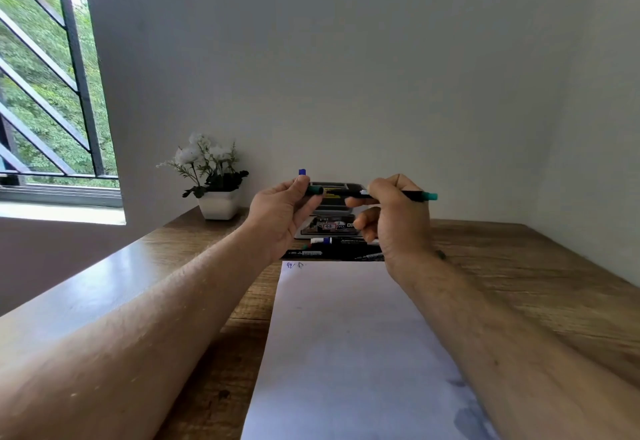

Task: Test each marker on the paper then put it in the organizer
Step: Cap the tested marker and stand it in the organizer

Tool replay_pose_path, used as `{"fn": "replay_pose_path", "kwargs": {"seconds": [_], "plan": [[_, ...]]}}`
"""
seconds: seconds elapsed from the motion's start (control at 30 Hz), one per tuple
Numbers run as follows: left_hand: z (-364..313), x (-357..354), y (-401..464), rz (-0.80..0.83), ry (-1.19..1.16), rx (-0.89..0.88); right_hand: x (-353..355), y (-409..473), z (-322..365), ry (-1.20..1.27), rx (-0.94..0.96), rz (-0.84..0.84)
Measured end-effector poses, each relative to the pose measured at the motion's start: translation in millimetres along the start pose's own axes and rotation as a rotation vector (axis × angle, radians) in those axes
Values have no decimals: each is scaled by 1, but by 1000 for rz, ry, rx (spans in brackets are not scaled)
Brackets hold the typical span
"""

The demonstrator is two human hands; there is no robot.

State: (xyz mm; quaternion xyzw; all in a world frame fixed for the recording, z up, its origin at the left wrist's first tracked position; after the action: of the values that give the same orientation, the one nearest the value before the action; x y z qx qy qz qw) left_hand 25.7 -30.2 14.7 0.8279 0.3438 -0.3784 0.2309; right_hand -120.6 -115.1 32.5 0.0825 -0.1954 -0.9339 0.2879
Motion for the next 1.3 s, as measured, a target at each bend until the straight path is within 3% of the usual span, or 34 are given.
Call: {"fn": "replay_pose_path", "kwargs": {"seconds": [0.33, 0.63, 0.9, 1.1, 1.3], "plan": [[3, 1, 0, 10, 28, -8, -5, -2, -5, -114, 6, 18], [-4, 2, 2, -4, 8, -113, -13, -6, -5, -68, 39, 193], [-6, 6, 3, -37, 20, -148, -13, -4, -4, -807, 403, 20], [3, 6, 6, -35, 3, -144, -20, -10, -7, -859, 478, 50], [4, 2, 6, 1, 9, -114, -26, -8, -15, -772, 303, 100]]}}
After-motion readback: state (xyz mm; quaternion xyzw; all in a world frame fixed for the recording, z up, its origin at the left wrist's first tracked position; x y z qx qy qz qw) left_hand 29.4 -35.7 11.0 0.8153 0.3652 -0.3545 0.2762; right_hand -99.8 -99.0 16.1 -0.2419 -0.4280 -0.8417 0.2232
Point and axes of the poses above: each hand's wrist, its own y-axis towards the middle knuckle, its own x-axis out of the back of the hand, z = x × y, the point moved 4 cm from there along y, towards the middle knuckle, and after that the axes turned 14 degrees about -y, right-handed, at the moved point
